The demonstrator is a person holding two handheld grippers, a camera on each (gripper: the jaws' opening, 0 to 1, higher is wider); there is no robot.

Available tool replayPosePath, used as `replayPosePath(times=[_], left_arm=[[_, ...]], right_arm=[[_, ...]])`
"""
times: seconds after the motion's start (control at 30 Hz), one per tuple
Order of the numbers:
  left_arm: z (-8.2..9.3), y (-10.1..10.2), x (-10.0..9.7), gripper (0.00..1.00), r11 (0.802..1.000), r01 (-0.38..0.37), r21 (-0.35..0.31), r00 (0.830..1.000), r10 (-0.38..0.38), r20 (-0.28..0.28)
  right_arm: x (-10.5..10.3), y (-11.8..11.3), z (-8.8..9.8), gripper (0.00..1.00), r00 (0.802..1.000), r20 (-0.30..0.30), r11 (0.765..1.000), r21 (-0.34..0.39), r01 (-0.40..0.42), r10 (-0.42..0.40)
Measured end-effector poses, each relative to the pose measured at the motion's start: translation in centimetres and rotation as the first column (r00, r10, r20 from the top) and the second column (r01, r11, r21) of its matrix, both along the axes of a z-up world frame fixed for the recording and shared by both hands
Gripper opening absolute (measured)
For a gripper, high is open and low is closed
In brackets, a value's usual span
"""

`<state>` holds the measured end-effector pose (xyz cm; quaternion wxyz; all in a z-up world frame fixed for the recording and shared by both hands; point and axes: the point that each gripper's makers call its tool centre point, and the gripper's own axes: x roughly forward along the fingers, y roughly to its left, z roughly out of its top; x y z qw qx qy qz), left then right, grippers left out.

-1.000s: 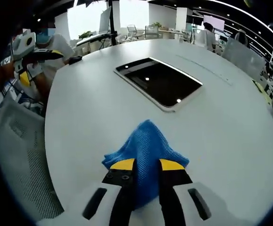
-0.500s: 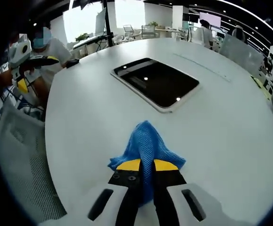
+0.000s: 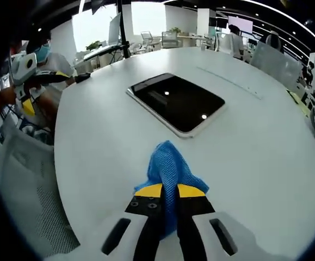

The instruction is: Wipe the mirror surface with the cleaning cloth until all visible marks leave the cleaned area.

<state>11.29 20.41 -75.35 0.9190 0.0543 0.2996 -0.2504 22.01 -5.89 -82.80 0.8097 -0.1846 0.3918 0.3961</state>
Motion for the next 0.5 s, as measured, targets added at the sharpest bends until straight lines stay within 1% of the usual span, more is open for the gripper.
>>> replayPosePath(times=[0.23,0.5], left_arm=[[0.0,0.2,0.2,0.98,1.000,-0.002,-0.004,1.000,0.002,0.003],[0.0,0.5,0.0,0.98,1.000,-0.006,-0.010,1.000,0.007,0.005]], right_arm=[[0.8,0.3,1.1,0.03,1.000,0.017,1.000,0.014,0.008,-0.008],[2.0,1.6,3.1,0.03,0.999,0.048,0.999,0.042,0.003,-0.005]])
